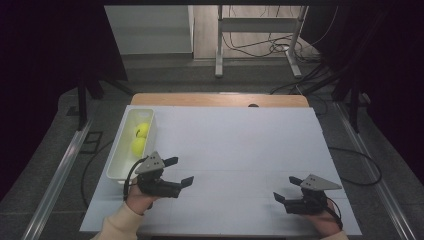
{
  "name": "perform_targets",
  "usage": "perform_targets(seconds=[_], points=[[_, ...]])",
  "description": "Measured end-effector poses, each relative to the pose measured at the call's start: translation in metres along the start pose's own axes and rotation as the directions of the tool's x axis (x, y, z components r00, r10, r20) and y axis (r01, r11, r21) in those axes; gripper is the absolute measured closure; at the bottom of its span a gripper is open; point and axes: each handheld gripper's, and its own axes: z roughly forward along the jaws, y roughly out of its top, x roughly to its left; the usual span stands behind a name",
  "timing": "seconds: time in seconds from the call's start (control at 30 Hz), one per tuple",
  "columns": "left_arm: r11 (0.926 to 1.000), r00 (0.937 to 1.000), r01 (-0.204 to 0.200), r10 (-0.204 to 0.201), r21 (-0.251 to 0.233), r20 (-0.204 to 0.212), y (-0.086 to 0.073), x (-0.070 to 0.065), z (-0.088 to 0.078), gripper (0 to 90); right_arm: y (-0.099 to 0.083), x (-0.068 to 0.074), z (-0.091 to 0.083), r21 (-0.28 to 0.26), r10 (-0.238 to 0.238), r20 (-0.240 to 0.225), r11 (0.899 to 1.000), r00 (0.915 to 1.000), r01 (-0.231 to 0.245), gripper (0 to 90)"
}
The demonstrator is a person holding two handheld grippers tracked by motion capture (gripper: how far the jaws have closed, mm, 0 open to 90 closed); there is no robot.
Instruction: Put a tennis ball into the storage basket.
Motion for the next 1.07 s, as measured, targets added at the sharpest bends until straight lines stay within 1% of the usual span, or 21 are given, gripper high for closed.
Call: perform_targets(seconds=[0.03,0.13,0.2,0.33,0.37,0.47,0.5,0.53,0.6,0.67,0.8,1.07], points=[[1.0000,1.0000,0.000,0.000,0.000,0.000,0.000,0.000,0.000,11.4,0.000,0.000,0.000,0.000,0.000,0.000,1.000,1.0000,0.000,15.5],[0.9999,1.0000,0.008,-0.008,0.012,-0.004,-0.011,-0.001,0.003,11.4,0.000,0.000,0.000,-0.003,0.003,-0.003,1.000,1.0000,-0.003,15.5],[0.9997,0.9994,-0.001,0.002,0.026,-0.033,-0.018,0.000,0.003,11.4,-0.001,0.000,0.000,-0.002,0.003,-0.006,1.000,1.0000,-0.003,15.5],[0.9996,0.9991,-0.002,0.003,0.026,-0.042,-0.023,0.002,0.001,11.3,-0.001,0.000,0.000,0.000,-0.002,-0.011,1.000,0.9999,0.002,15.5],[0.9996,0.9989,-0.001,0.003,0.030,-0.046,-0.027,0.003,0.001,11.3,-0.001,0.000,0.001,0.000,-0.001,-0.011,1.000,0.9999,0.001,15.5],[0.9990,0.9987,-0.011,0.013,0.042,-0.049,-0.034,0.004,0.001,11.2,-0.002,0.000,0.001,0.001,0.003,-0.009,1.000,1.0000,-0.003,15.5],[0.9987,0.9981,-0.018,0.020,0.048,-0.058,-0.035,0.004,0.001,11.1,-0.002,-0.001,0.001,0.002,0.007,-0.009,1.000,0.9999,-0.007,15.5],[0.9984,0.9975,-0.018,0.021,0.053,-0.068,-0.038,0.004,0.001,11.0,-0.002,-0.001,0.001,-0.001,0.009,-0.012,1.000,0.9999,-0.009,15.5],[0.9986,0.9972,-0.009,0.012,0.052,-0.073,-0.041,0.006,0.001,10.7,-0.002,-0.001,0.001,0.000,0.008,-0.010,1.000,0.9999,-0.008,15.5],[0.9985,0.9975,-0.002,0.006,0.055,-0.070,-0.043,0.006,0.000,10.7,-0.002,-0.001,0.001,0.001,0.008,-0.010,1.000,0.9999,-0.008,15.5],[0.9985,0.9970,0.007,-0.002,0.055,-0.077,-0.046,0.007,-0.002,10.7,-0.002,-0.002,0.001,-0.006,0.016,-0.009,1.000,0.9998,-0.016,15.5],[0.9984,0.9969,0.007,-0.003,0.056,-0.078,-0.047,0.008,-0.003,10.7,-0.002,0.000,0.000,-0.012,0.002,-0.016,1.000,0.9999,-0.002,15.4]])
